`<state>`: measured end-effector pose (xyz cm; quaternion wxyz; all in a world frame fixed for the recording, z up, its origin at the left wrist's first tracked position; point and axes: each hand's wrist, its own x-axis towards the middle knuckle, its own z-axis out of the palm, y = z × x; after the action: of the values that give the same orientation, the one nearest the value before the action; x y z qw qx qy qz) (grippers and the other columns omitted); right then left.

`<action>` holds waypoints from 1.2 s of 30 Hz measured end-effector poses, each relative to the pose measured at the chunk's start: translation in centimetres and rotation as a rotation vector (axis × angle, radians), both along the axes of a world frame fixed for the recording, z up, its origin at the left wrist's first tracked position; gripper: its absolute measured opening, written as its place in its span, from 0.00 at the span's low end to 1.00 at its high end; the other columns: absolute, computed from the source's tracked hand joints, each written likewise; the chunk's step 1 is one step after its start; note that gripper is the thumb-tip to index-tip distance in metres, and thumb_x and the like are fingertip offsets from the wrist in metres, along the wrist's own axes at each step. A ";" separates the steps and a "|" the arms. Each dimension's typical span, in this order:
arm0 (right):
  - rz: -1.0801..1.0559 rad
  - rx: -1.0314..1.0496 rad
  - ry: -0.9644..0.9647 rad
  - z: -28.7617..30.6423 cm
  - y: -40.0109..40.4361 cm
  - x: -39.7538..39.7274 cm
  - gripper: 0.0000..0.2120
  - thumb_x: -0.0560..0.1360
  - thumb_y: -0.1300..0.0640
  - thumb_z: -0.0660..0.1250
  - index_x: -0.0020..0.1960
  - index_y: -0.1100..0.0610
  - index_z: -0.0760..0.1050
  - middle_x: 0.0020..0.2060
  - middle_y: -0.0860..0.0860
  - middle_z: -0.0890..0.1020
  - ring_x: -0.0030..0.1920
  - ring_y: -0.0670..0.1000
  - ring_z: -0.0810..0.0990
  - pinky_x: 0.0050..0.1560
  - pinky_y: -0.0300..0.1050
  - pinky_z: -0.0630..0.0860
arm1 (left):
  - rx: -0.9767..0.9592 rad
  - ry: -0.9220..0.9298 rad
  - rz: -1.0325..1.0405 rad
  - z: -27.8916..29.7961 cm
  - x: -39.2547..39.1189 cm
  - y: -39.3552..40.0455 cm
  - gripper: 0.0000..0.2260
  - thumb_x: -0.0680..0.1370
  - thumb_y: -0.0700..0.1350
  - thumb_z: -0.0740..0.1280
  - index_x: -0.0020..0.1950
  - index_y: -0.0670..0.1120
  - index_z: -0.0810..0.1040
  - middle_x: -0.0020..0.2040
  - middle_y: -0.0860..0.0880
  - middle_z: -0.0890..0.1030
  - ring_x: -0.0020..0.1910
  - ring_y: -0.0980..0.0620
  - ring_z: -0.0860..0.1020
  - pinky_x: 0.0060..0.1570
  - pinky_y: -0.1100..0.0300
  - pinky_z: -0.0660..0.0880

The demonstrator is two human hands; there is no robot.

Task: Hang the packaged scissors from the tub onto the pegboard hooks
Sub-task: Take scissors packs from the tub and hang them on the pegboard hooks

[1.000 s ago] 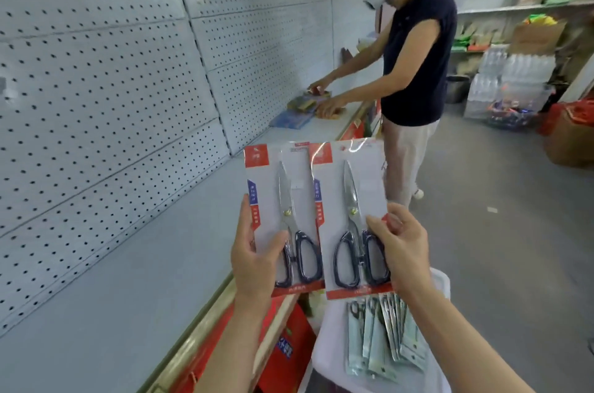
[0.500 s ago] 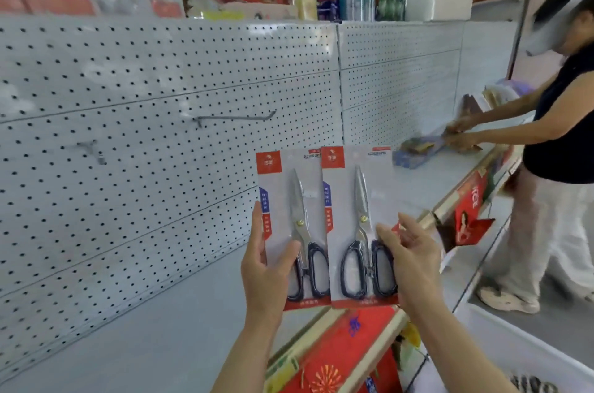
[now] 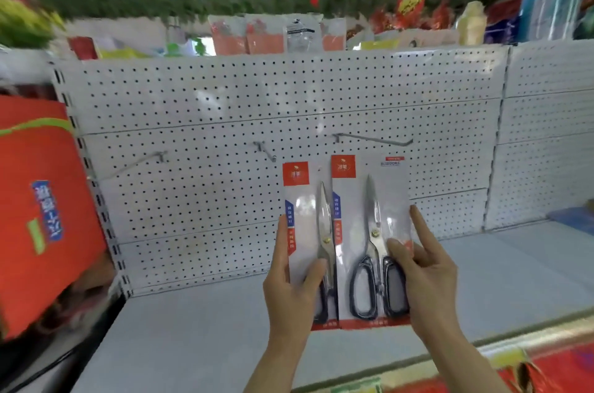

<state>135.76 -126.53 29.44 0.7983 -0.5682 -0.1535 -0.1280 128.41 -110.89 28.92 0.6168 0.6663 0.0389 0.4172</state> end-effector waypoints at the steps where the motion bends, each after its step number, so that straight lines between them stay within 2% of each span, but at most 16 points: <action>1: 0.025 0.005 -0.007 0.3 0.3 -0.1 0.29 0.74 0.63 0.71 0.65 0.35 0.73 0.32 0.60 0.62 0.37 0.54 0.62 0.48 0.44 0.69 | -0.015 -0.015 0.034 0.2 -0.3 0.3 0.37 0.74 0.38 0.73 0.74 0.65 0.62 0.64 0.77 0.70 0.65 0.72 0.69 0.62 0.73 0.69; 3: 0.059 -0.003 -0.026 0.6 0.7 -0.3 0.28 0.74 0.65 0.71 0.65 0.36 0.74 0.32 0.56 0.59 0.37 0.55 0.60 0.46 0.37 0.69 | -0.048 -0.050 0.096 0.4 -1.0 0.6 0.37 0.73 0.39 0.74 0.74 0.65 0.63 0.69 0.70 0.70 0.70 0.64 0.68 0.70 0.60 0.67; 5: 0.073 -0.020 -0.037 1.0 0.9 -0.8 0.29 0.74 0.65 0.70 0.66 0.38 0.74 0.33 0.56 0.56 0.37 0.56 0.58 0.45 0.30 0.68 | -0.048 -0.067 0.147 0.6 -1.9 0.7 0.37 0.73 0.38 0.74 0.74 0.65 0.63 0.71 0.67 0.70 0.72 0.62 0.67 0.72 0.56 0.66; 7: 0.087 -0.021 -0.025 1.3 1.0 -1.2 0.28 0.74 0.66 0.70 0.67 0.40 0.73 0.34 0.61 0.56 0.38 0.57 0.57 0.47 0.27 0.67 | -0.040 -0.083 0.174 0.8 -2.6 0.7 0.37 0.73 0.38 0.73 0.73 0.67 0.63 0.71 0.68 0.69 0.72 0.63 0.66 0.70 0.65 0.65; 9: 0.110 -0.014 -0.016 1.4 1.0 -1.4 0.28 0.74 0.65 0.70 0.67 0.39 0.74 0.34 0.64 0.57 0.38 0.56 0.59 0.52 0.33 0.67 | -0.039 -0.092 0.192 1.0 -2.8 0.7 0.37 0.73 0.37 0.73 0.72 0.67 0.63 0.70 0.71 0.68 0.72 0.66 0.65 0.66 0.75 0.64; 11: 0.123 -0.006 -0.013 1.5 1.0 -1.3 0.29 0.74 0.65 0.71 0.66 0.38 0.74 0.33 0.66 0.58 0.38 0.56 0.60 0.53 0.39 0.67 | -0.042 -0.092 0.207 1.3 -2.8 0.8 0.37 0.73 0.37 0.74 0.72 0.67 0.63 0.70 0.72 0.67 0.71 0.67 0.65 0.64 0.78 0.63; 15: 0.133 -0.001 -0.023 1.6 1.2 -0.5 0.30 0.74 0.63 0.71 0.65 0.33 0.73 0.33 0.68 0.63 0.38 0.53 0.64 0.53 0.44 0.68 | -0.051 -0.080 0.200 2.0 -2.2 1.4 0.37 0.73 0.37 0.74 0.72 0.66 0.64 0.70 0.67 0.70 0.67 0.72 0.67 0.60 0.78 0.66; 18: 0.134 -0.006 -0.039 1.7 1.4 -0.1 0.29 0.74 0.62 0.71 0.65 0.32 0.72 0.33 0.65 0.65 0.39 0.52 0.65 0.52 0.44 0.68 | -0.063 -0.053 0.203 2.2 -1.6 2.0 0.37 0.73 0.36 0.73 0.73 0.65 0.64 0.65 0.72 0.72 0.60 0.77 0.70 0.57 0.78 0.68; 22: 0.145 0.025 -0.036 1.6 1.7 0.1 0.28 0.75 0.63 0.71 0.66 0.36 0.73 0.32 0.58 0.61 0.38 0.56 0.61 0.52 0.42 0.67 | -0.080 -0.038 0.183 2.0 -1.3 2.1 0.37 0.74 0.33 0.72 0.74 0.61 0.64 0.56 0.76 0.76 0.55 0.77 0.74 0.52 0.78 0.71; 23: 0.148 0.025 -0.032 1.6 1.8 0.2 0.28 0.75 0.63 0.71 0.66 0.36 0.73 0.33 0.57 0.61 0.38 0.56 0.60 0.53 0.42 0.67 | -0.086 -0.038 0.179 1.9 -1.3 2.2 0.37 0.74 0.33 0.72 0.74 0.60 0.64 0.57 0.75 0.77 0.55 0.76 0.74 0.52 0.78 0.71; 25: 0.143 0.014 -0.029 1.5 2.1 0.2 0.28 0.75 0.63 0.71 0.67 0.37 0.73 0.33 0.56 0.61 0.37 0.55 0.60 0.55 0.41 0.67 | -0.081 -0.048 0.179 1.7 -1.0 2.6 0.37 0.74 0.34 0.73 0.74 0.62 0.64 0.64 0.69 0.75 0.61 0.72 0.73 0.59 0.72 0.71; 27: 0.135 0.004 -0.027 1.6 2.3 0.2 0.28 0.74 0.64 0.70 0.68 0.40 0.73 0.32 0.56 0.58 0.36 0.54 0.59 0.56 0.34 0.65 | -0.069 -0.051 0.183 1.6 -0.7 3.0 0.37 0.73 0.35 0.73 0.74 0.63 0.64 0.66 0.66 0.75 0.63 0.68 0.74 0.63 0.66 0.71; 30: 0.131 -0.005 -0.028 1.6 2.6 0.2 0.28 0.74 0.64 0.71 0.68 0.39 0.73 0.30 0.52 0.59 0.34 0.51 0.59 0.46 0.28 0.67 | -0.074 -0.059 0.182 1.8 -0.4 3.3 0.37 0.73 0.34 0.73 0.75 0.62 0.65 0.64 0.67 0.77 0.59 0.71 0.75 0.60 0.68 0.74; 32: 0.128 -0.005 -0.027 1.7 2.9 0.2 0.28 0.74 0.64 0.71 0.68 0.40 0.73 0.27 0.47 0.60 0.31 0.48 0.60 0.42 0.27 0.68 | -0.076 -0.054 0.182 1.7 -0.3 3.4 0.37 0.74 0.34 0.73 0.74 0.61 0.65 0.65 0.65 0.76 0.58 0.74 0.74 0.56 0.74 0.72; 34: 0.128 0.001 -0.029 1.7 3.1 0.2 0.28 0.74 0.65 0.70 0.68 0.41 0.73 0.27 0.47 0.60 0.31 0.48 0.60 0.45 0.27 0.69 | -0.090 -0.042 0.180 1.5 -0.1 3.7 0.37 0.74 0.33 0.72 0.74 0.61 0.65 0.66 0.63 0.75 0.57 0.74 0.75 0.53 0.77 0.72; 36: 0.135 0.007 -0.027 1.7 3.3 0.3 0.28 0.74 0.64 0.70 0.68 0.41 0.73 0.29 0.51 0.59 0.34 0.52 0.60 0.48 0.35 0.68 | -0.100 -0.028 0.179 1.0 0.4 4.0 0.36 0.74 0.33 0.72 0.74 0.61 0.65 0.65 0.63 0.76 0.56 0.72 0.76 0.52 0.75 0.73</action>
<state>136.08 -123.18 31.10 0.8049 -0.5519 -0.2020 -0.0821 128.79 -106.88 29.97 0.6100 0.6226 0.1103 0.4776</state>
